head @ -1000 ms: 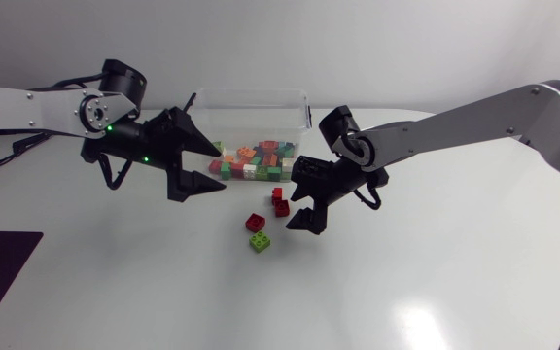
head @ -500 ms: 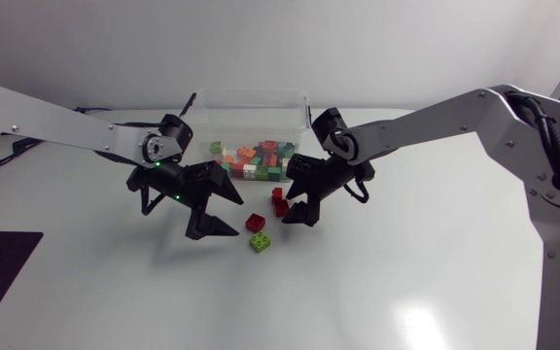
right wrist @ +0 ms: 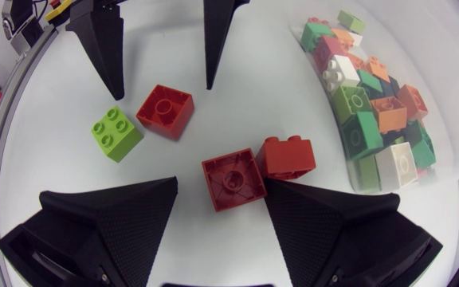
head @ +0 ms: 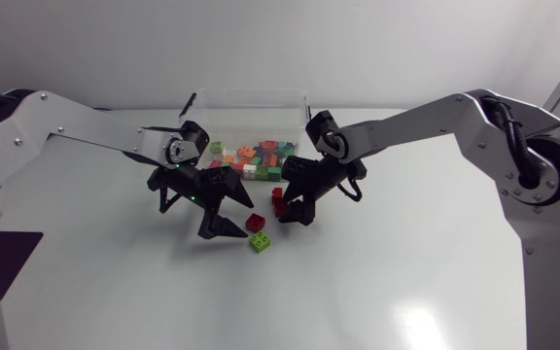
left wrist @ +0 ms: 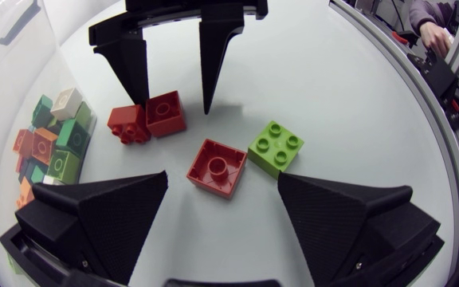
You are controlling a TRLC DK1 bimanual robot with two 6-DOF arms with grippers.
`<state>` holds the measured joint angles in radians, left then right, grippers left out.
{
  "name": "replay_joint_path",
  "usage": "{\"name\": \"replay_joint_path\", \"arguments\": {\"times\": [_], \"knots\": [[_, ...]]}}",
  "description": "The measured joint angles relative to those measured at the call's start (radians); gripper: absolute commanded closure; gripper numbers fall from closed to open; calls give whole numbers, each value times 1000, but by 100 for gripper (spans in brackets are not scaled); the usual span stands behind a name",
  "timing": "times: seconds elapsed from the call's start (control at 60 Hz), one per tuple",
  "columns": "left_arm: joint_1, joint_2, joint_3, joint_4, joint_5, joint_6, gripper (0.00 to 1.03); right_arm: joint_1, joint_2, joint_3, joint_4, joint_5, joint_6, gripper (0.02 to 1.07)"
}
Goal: Place the duplo bricks in the container
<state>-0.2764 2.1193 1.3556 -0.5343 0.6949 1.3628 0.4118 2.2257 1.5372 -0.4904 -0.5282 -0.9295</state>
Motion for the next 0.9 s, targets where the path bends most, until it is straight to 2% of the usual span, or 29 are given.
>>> {"name": "replay_joint_path", "arguments": {"times": [0.133, 0.233, 0.517, 0.683, 0.75, 0.833, 0.9], "knots": [[0, 22, 21, -2, 0, 0, 8, 7, 6, 13, -16, -3, -15, 65], [0, 31, 31, -7, 0, 0, 9, 13, 6, 13, -27, -4, -18, 81], [-3, 76, 96, -24, -3, 8, 13, 18, -51, -65, -43, -10, -26, 81], [-24, 130, 163, -166, -11, 80, 32, 18, -163, -169, -49, -10, -36, 81], [-35, 140, 180, -194, -10, 109, 44, 18, -215, -200, -53, -10, -37, 81], [-49, 146, 191, -204, -10, 127, 67, 18, -278, -231, -53, -10, -37, 81], [-55, 146, 192, -209, -11, 131, 68, 18, -323, -245, -57, -10, -37, 81]]}}
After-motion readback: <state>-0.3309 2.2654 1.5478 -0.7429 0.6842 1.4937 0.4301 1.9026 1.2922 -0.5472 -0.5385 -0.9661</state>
